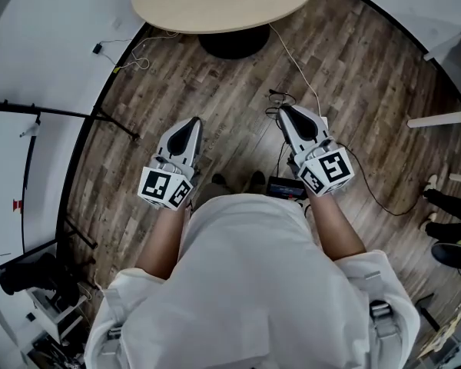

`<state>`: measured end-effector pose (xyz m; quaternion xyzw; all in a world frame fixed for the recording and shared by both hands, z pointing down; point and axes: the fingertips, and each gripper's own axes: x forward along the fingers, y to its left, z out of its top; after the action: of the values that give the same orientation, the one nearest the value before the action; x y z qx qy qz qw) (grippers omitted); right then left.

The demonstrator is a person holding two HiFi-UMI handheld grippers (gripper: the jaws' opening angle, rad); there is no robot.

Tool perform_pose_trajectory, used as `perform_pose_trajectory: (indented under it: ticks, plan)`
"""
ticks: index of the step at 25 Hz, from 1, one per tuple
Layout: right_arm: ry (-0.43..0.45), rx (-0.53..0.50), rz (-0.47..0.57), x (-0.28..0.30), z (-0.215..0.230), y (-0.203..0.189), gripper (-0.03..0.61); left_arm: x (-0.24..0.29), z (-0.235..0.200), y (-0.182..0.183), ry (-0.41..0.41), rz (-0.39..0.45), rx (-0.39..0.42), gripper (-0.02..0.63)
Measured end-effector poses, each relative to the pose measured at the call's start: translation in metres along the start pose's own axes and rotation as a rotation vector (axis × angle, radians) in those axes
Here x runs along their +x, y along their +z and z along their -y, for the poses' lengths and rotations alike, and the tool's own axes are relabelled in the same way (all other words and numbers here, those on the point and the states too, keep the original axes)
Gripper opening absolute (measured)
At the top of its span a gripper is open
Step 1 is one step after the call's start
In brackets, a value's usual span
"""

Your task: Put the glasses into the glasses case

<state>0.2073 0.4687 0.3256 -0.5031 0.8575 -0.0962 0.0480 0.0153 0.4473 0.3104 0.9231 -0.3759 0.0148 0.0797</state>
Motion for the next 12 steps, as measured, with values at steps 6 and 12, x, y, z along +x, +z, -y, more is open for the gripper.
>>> perform_pose_trajectory:
  ticks: [6, 12]
  plan:
    - [0.007, 0.035, -0.012, -0.004, 0.014, -0.012, 0.043, -0.001, -0.001, 0.005, 0.041, -0.007, 0.003, 0.014]
    - [0.005, 0.055, -0.051, 0.014, 0.027, -0.036, 0.043, 0.006, -0.024, -0.020, 0.069, -0.036, -0.036, 0.014]
